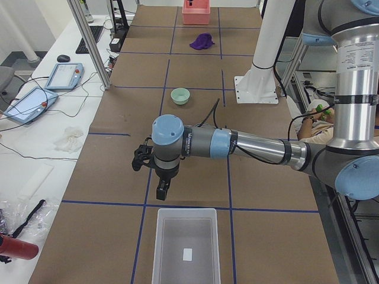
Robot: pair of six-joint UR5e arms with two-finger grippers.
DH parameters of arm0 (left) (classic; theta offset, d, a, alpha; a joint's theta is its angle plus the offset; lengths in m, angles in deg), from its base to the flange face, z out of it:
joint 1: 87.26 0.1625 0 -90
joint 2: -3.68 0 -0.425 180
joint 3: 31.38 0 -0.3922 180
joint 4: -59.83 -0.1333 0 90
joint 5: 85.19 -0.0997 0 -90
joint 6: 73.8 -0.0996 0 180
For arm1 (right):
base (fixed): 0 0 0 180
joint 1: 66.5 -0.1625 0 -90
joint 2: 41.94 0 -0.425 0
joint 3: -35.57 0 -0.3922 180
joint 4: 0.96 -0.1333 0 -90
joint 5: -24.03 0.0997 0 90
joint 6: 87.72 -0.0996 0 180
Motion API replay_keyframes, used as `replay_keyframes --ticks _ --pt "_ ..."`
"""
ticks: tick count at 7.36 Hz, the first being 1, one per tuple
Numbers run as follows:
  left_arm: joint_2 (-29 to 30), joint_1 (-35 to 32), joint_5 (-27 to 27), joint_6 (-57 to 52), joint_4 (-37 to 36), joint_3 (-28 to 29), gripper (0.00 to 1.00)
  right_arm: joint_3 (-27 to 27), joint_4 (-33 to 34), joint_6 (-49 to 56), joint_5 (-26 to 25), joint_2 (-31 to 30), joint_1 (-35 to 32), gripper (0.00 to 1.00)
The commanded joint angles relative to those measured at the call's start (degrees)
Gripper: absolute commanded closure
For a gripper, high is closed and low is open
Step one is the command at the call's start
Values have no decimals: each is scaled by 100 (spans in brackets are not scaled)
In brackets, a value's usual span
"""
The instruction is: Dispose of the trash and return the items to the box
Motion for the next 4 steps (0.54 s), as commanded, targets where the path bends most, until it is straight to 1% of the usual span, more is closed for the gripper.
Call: replay_keyframes --ticks 1,2,4 --pt "-11 41 39 1 149 9 0 76 3 -7 54 43 0 0" --pt "-3 172 178 27 167 -9 0 68 11 -7 72 43 0 0" --pt "6 733 294 63 945 -9 0 -36 29 2 81 26 0 0"
